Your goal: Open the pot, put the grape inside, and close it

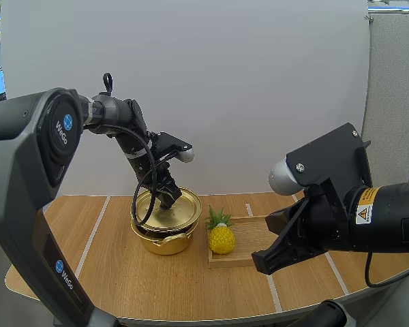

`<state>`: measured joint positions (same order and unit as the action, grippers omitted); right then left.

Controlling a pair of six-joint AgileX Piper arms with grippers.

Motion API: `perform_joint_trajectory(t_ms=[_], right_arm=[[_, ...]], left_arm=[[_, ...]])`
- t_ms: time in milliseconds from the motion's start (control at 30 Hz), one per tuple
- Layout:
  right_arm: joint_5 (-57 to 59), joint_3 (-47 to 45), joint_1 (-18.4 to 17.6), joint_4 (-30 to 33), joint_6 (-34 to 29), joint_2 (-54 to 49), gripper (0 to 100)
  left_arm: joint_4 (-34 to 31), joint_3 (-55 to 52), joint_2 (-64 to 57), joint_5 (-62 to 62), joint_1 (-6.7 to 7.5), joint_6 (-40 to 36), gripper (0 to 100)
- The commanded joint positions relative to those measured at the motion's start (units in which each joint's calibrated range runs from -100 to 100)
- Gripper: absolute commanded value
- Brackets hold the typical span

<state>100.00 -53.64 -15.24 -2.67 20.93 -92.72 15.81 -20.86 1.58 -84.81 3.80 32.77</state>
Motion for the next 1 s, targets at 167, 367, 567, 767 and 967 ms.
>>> perform_joint_trajectory(t_ms=[167, 367, 567, 767, 967], right_arm=[[0.0, 0.1, 0.2, 0.4, -0.1, -0.5, 0], [0.0, 0.1, 0.2, 0.4, -0.1, -0.5, 0], [0.0, 0.1, 0.8, 0.4, -0.1, -0.5, 0], [0.0, 0.1, 0.8, 0.4, -0.1, -0.5, 0], [0.0, 0.1, 0.8, 0.4, -0.1, -0.5, 0]], left_arm=[[-0.4, -0.1, 0.1, -1.3, 0.09, 0.9, 0], [-1.5, -0.1, 0.4, 0.1, 0.09, 0.9, 0], [-1.3, -0.3, 2.9, -0.9, 0.09, 0.9, 0], [-1.3, -2.4, 3.3, 4.1, 0.09, 0.9, 0], [-1.4, -2.9, 3.6, 3.6, 0.09, 0.9, 0]])
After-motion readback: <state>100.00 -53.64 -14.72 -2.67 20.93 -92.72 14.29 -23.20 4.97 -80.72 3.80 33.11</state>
